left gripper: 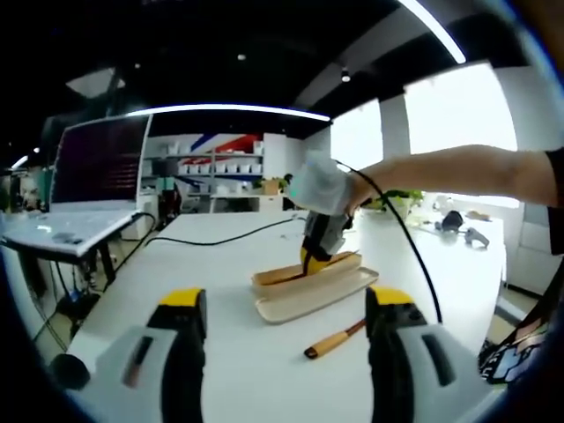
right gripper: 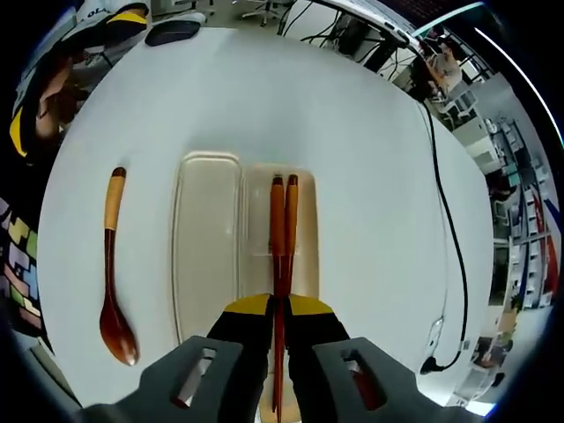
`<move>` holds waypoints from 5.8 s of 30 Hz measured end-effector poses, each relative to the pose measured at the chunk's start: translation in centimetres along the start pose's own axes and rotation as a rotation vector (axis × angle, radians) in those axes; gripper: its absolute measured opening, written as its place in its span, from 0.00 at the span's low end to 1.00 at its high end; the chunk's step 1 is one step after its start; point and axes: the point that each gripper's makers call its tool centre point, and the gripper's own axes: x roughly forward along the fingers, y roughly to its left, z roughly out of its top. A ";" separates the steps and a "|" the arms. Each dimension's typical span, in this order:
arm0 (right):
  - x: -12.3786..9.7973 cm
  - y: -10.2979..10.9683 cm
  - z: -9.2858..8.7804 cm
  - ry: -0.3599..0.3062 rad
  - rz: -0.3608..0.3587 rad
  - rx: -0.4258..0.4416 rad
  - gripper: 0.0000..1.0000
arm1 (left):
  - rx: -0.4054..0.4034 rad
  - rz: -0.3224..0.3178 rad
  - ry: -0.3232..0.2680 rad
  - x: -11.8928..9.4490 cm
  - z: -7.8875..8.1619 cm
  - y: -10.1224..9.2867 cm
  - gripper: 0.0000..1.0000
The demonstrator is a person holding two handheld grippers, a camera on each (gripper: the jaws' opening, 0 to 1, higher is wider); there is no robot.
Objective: Arrange the utensils inside the cutlery case until each visible utensil rests in its matching compartment.
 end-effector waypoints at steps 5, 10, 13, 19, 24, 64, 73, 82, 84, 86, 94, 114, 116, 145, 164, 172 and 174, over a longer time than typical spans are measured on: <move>0.0 0.0 0.0 0.000 0.003 0.002 0.03 | 0.000 0.002 0.001 0.1 0.0 0.1 0.77; 0.2 -0.2 0.0 0.005 -0.006 -0.003 0.03 | -0.002 -0.001 -0.001 0.1 0.1 0.1 0.77; 0.3 -0.1 -0.1 0.008 0.001 0.000 0.03 | -0.004 0.003 0.001 0.1 0.1 0.2 0.77; 0.3 -0.1 -0.2 0.010 -0.004 0.017 0.03 | -0.001 0.006 0.002 0.1 0.1 0.2 0.77; 0.4 -0.2 -0.3 0.014 -0.008 0.016 0.03 | -0.001 0.004 0.004 0.2 0.1 0.2 0.77; -4.6 -0.7 -1.0 -0.016 -0.089 0.040 0.11 | 0.005 -0.013 0.031 0.6 -0.8 -0.7 0.77; -4.9 1.7 -1.6 -0.161 -0.065 0.118 0.11 | 0.010 -0.022 0.044 0.6 -1.3 -1.0 0.77; -4.9 3.7 -3.0 -0.266 -0.060 0.220 0.12 | 0.007 -0.019 0.060 0.8 -2.0 -0.9 0.77; -5.0 4.1 -3.1 -0.291 -0.056 0.231 0.12 | 0.006 -0.021 0.065 0.9 -2.1 -0.9 0.77; -5.1 4.5 -3.4 -0.321 -0.056 0.254 0.13 | 0.007 -0.022 0.069 1.0 -2.3 -1.0 0.77; -5.3 5.9 -5.3 -0.403 -0.044 0.331 0.13 | 0.016 -0.032 0.089 1.1 -2.8 -1.1 0.75; -6.3 10.1 -8.3 -0.603 -0.011 0.449 0.13 | 0.062 -0.101 0.179 2.8 -4.6 -2.6 0.72; -6.4 10.3 -8.3 -0.623 -0.010 0.455 0.13 | 0.074 -0.114 0.190 3.0 -4.8 -2.7 0.72; -6.4 12.9 -8.3 -0.750 0.030 0.512 0.16 | 0.353 -0.429 0.486 3.8 -6.6 -5.2 0.49; -5.9 12.9 -7.7 -0.814 -0.019 0.508 0.18 | 0.402 -0.535 0.600 4.4 -8.2 -7.1 0.38; -5.6 13.2 -7.2 -0.801 -0.031 0.476 0.20 | 0.387 -0.552 0.637 4.7 -8.9 -7.2 0.32; -5.7 13.1 -7.2 -0.801 -0.035 0.475 0.21 | 0.378 -0.554 0.646 4.7 -9.0 -7.1 0.31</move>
